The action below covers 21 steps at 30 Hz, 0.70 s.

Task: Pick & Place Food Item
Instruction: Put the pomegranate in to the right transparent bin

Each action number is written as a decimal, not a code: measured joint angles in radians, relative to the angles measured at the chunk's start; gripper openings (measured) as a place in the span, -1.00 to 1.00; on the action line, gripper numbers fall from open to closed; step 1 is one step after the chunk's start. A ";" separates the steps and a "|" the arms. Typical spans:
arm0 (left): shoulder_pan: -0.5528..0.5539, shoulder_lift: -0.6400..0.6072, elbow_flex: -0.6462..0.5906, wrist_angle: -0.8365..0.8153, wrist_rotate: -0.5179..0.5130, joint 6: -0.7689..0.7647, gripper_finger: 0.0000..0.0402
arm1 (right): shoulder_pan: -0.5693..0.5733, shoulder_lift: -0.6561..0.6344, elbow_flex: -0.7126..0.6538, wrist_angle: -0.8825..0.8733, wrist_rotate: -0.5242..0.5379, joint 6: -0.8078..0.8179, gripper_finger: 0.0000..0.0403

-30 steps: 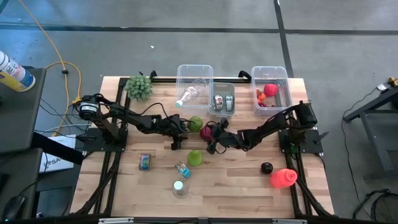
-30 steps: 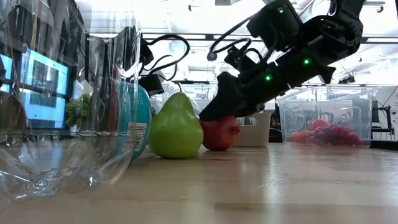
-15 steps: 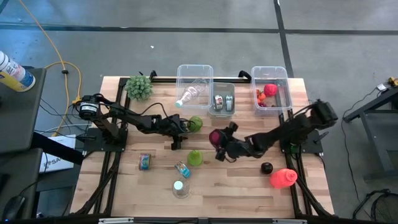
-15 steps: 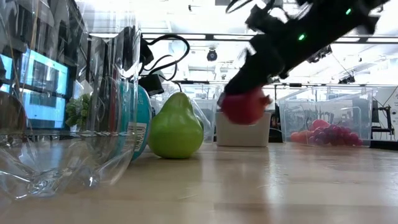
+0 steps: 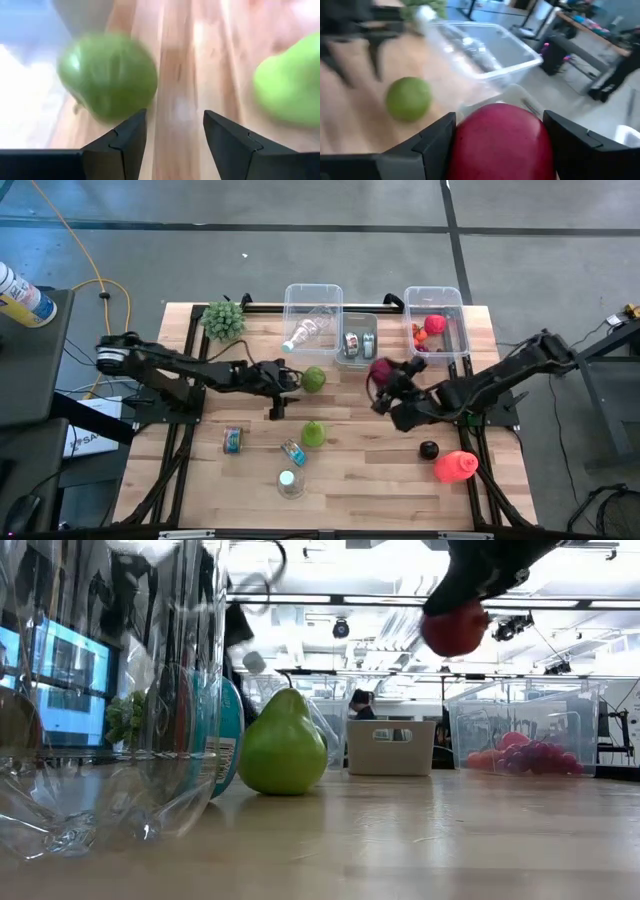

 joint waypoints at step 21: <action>-0.088 -0.183 0.001 -0.056 0.000 0.024 -0.06 | -0.521 -0.271 0.000 -0.454 0.050 0.261 0.30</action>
